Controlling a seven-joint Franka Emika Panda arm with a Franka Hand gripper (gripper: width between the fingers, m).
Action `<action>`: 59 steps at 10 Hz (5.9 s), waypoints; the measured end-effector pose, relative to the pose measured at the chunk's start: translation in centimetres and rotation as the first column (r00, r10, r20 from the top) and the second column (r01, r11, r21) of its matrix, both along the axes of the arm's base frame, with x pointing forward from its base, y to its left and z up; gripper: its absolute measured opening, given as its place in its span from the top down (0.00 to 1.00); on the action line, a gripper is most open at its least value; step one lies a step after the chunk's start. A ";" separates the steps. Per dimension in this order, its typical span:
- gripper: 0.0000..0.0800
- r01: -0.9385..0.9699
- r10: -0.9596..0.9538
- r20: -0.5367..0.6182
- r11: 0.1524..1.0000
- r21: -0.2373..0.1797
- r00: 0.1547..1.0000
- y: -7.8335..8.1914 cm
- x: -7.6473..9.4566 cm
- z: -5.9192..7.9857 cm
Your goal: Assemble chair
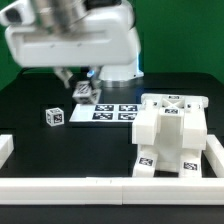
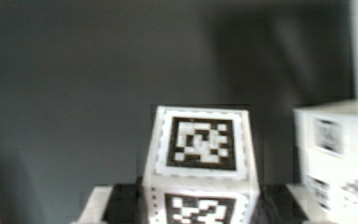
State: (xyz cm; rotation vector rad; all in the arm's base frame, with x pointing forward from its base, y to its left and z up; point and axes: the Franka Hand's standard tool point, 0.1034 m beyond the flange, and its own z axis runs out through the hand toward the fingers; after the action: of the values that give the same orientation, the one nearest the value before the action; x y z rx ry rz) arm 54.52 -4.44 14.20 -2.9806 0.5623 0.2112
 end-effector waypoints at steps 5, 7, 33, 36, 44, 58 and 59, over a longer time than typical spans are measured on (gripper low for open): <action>0.66 -0.006 0.039 0.285 0.993 -0.115 0.958 7.3 1.2 1.8; 0.66 -0.010 0.055 0.360 0.992 -0.126 0.931 8.1 1.0 1.4; 0.66 -0.252 0.345 0.384 0.929 -0.272 0.856 14.2 4.2 -0.7; 0.66 -0.252 0.347 0.395 0.928 -0.274 0.850 14.3 4.3 -0.7; 0.19 -0.253 0.348 0.394 0.928 -0.274 0.851 14.3 4.3 -0.8; 0.19 -0.195 0.206 0.146 0.977 -0.087 0.968 14.6 5.1 -1.0; 0.19 -0.189 0.201 0.145 0.978 -0.088 0.969 14.8 4.9 -1.2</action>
Offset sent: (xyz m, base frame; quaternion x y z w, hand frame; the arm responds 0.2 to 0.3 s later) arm 0.0000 0.0000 0.0000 0.0000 0.1296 0.0000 0.9916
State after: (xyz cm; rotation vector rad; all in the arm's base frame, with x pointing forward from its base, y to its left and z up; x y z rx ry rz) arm 59.42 10.37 13.00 -3.0870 0.2652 -0.0255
